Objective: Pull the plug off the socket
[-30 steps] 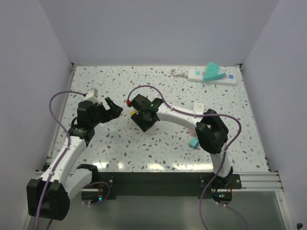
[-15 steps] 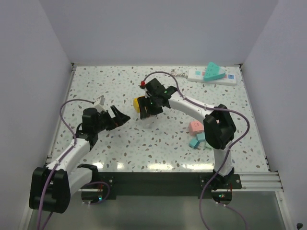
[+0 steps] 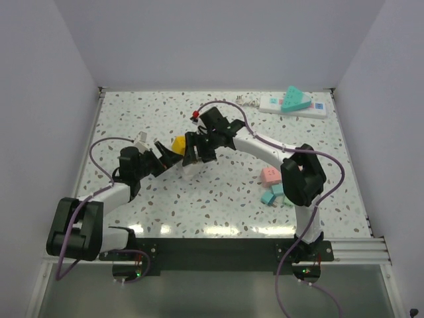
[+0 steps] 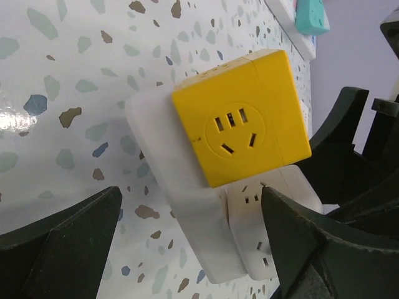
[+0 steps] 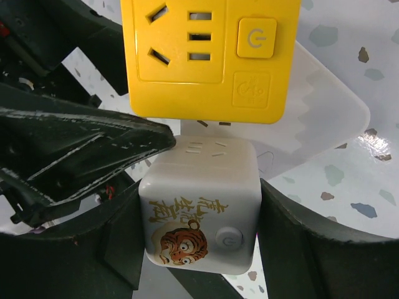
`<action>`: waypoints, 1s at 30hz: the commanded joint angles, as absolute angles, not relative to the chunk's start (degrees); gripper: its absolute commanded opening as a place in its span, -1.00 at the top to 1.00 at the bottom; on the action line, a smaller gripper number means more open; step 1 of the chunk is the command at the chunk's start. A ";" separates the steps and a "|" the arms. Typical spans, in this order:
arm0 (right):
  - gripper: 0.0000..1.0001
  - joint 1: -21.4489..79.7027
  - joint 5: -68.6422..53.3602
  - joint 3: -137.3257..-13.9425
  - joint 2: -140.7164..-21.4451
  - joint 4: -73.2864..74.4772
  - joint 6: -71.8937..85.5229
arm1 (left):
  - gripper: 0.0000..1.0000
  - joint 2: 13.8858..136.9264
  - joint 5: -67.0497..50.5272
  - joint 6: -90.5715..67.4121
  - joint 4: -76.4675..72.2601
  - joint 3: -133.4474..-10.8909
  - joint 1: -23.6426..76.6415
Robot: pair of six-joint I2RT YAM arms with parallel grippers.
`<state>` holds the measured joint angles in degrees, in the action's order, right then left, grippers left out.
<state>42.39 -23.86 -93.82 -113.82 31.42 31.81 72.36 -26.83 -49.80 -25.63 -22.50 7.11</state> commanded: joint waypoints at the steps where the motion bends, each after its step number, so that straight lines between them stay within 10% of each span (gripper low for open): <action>1: 1.00 42.10 -28.21 -94.49 -108.55 24.79 34.01 | -0.97 74.35 -26.90 -51.68 -31.64 -23.64 7.38; 22: 1.00 42.01 -27.08 -92.46 -106.53 22.23 35.43 | 0.97 82.26 -23.74 -52.39 -29.80 -26.28 11.95; 30: 1.00 35.09 -21.97 -89.41 -99.15 31.21 30.85 | 1.00 83.06 -18.20 -45.09 -23.21 -26.81 10.81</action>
<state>40.58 -22.02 -89.76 -110.13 30.44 33.32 81.84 -24.69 -53.39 -29.52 -26.72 12.05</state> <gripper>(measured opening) 0.639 0.450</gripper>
